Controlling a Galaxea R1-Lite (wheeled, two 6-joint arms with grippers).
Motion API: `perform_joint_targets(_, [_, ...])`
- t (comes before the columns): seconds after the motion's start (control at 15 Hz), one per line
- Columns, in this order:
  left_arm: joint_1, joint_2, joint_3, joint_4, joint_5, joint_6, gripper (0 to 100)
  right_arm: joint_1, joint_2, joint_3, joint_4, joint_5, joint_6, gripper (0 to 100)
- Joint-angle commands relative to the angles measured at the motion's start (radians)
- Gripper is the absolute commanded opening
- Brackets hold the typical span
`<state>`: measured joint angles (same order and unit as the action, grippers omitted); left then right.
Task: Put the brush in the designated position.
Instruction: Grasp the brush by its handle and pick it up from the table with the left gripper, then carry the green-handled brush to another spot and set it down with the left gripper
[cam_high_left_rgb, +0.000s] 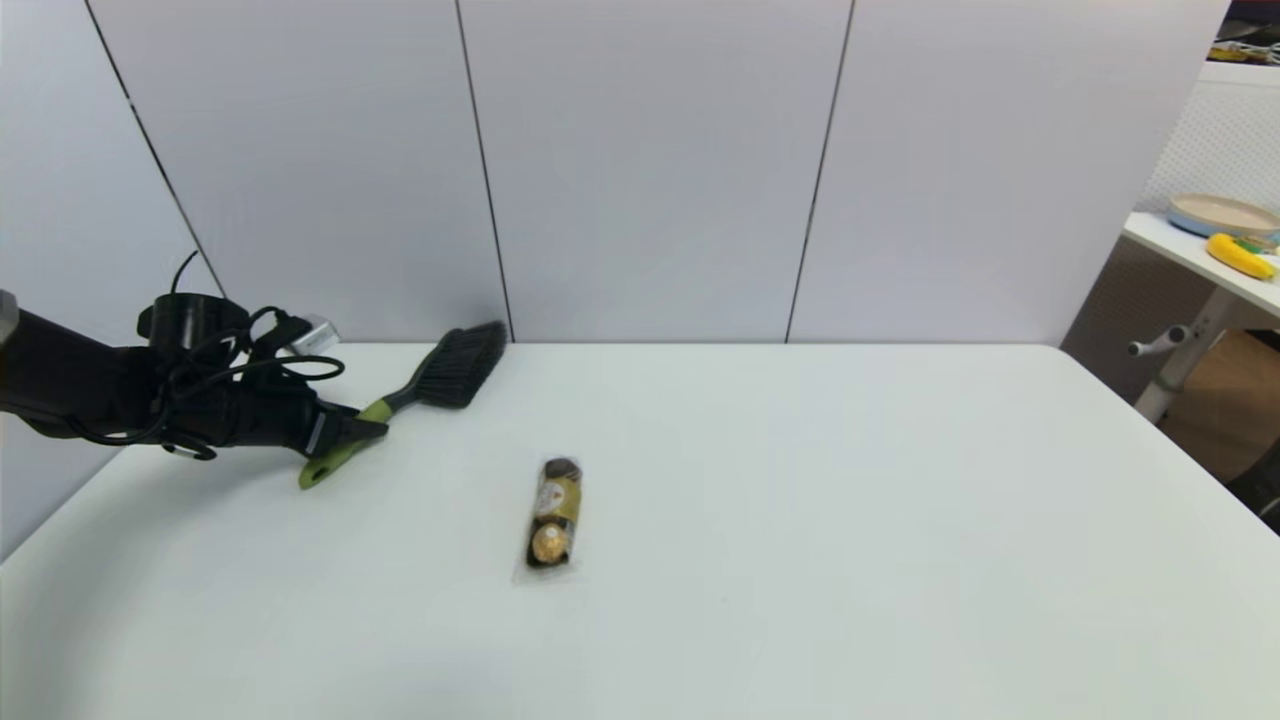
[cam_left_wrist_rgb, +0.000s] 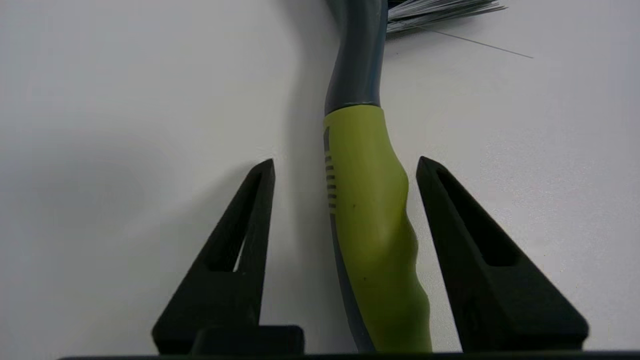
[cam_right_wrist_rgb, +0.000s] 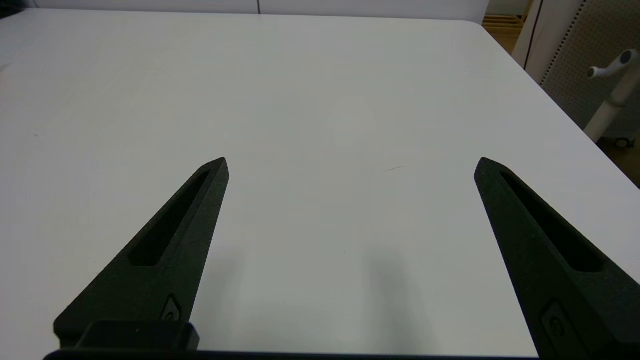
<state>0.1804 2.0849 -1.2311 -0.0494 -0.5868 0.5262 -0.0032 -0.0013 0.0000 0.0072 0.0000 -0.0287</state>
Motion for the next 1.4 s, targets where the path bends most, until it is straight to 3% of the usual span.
perform_joint_targets(0.07, [0.001, 0.007, 0.010, -0.001, -0.004, 0.006, 0, 0.000, 0.001, 0.002, 0.000, 0.000, 0.000, 100])
perform_joint_targets(0.67, [0.001, -0.144, -0.022, 0.008, 0.001, 0.015, 0, 0.000, 0.001, 0.002, 0.000, 0.000, 0.000, 100])
perform_joint_targets(0.87, [-0.006, -0.267, -0.068, 0.074, -0.001, 0.015, 0, 0.000, 0.001, 0.002, 0.000, 0.000, 0.000, 100])
perform_joint_targets(1.13, [-0.099, -0.413, -0.214, 0.250, -0.001, 0.009, 0, 0.000, 0.001, 0.002, 0.000, -0.002, 0.000, 100])
perform_joint_targets(1.4, [-0.266, -0.470, -0.286, 0.272, -0.004, 0.005, 0, 0.000, 0.001, 0.002, 0.000, 0.000, 0.000, 100])
